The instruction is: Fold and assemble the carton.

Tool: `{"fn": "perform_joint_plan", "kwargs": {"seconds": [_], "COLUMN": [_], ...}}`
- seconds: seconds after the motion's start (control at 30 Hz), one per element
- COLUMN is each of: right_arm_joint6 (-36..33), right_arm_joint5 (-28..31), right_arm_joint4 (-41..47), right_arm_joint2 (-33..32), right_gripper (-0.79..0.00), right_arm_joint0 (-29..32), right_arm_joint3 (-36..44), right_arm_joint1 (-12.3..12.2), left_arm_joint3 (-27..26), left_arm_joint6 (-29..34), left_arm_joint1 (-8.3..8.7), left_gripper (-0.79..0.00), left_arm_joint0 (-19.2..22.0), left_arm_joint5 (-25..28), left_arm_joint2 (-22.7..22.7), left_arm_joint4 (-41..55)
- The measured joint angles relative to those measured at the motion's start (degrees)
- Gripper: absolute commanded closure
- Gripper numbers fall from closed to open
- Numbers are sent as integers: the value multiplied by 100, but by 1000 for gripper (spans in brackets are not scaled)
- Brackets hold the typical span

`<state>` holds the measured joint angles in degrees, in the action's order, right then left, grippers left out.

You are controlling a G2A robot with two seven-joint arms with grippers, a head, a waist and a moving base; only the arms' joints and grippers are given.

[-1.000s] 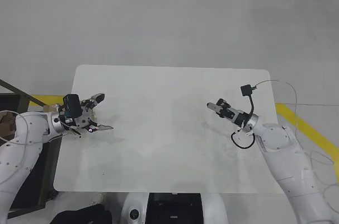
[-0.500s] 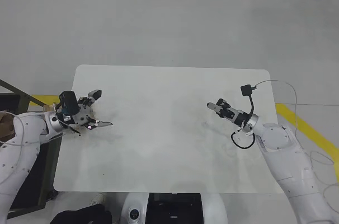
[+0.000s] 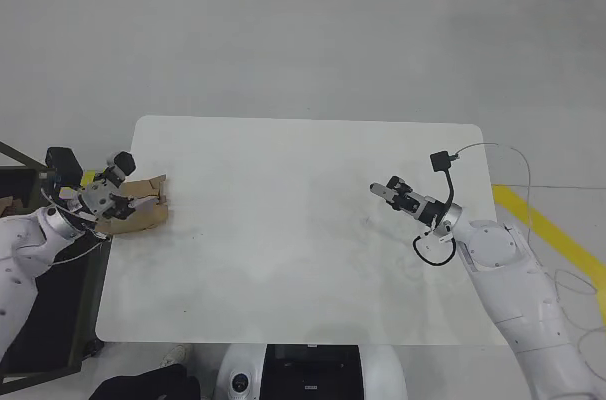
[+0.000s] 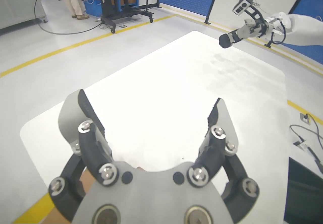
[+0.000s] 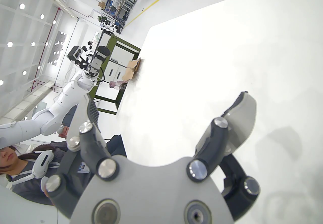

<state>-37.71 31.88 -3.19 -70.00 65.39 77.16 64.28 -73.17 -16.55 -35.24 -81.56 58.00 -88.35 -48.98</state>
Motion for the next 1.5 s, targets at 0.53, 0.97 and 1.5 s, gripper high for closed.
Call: {"fn": "perform_joint_plan", "kwargs": {"seconds": [0.53,0.97,1.5], "right_arm_joint6": [0,0,0], "right_arm_joint5": [0,0,0], "right_arm_joint4": [0,0,0], "right_arm_joint2": [0,0,0], "right_gripper": [-785,-785,-785], "right_arm_joint0": [0,0,0], "right_arm_joint3": [0,0,0], "right_arm_joint1": [0,0,0], "left_arm_joint3": [1417,1470,2427], "left_arm_joint6": [2870,2938,5257], "left_arm_joint1": [527,531,612], "left_gripper": [-785,-785,-785], "left_arm_joint0": [206,216,855], "left_arm_joint5": [0,0,-1249], "left_arm_joint2": [-305,-296,-341], "left_arm_joint4": [3181,3247,5041]}}
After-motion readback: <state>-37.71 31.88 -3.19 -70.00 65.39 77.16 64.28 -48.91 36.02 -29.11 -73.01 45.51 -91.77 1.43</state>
